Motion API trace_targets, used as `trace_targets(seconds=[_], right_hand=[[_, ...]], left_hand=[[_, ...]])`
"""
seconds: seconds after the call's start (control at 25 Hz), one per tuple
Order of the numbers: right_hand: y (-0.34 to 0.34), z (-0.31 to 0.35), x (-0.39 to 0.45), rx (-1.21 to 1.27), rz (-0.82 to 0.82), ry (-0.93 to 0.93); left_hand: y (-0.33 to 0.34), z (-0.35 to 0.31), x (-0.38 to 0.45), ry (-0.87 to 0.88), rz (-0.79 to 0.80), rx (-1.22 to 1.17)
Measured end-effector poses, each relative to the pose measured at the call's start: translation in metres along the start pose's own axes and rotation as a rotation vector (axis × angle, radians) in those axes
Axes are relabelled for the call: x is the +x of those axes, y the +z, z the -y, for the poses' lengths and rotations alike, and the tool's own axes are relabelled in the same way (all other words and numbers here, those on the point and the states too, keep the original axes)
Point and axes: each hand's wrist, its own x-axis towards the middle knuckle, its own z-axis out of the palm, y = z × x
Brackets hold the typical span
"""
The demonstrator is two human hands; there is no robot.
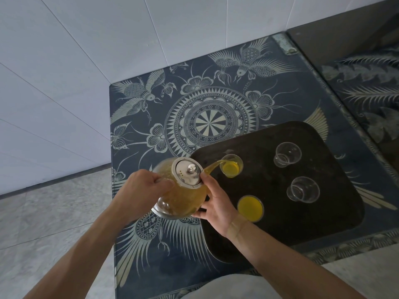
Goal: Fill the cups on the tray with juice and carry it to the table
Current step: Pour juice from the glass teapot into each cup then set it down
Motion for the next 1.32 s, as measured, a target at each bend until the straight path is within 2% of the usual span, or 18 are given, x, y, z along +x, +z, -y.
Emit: trace_targets(seconds=[1.32], right_hand=[[0.017, -0.008, -0.002, -0.041, 0.028, 0.0]], left_hand=[[-0.015, 0.006, -0.004, -0.049, -0.008, 0.099]])
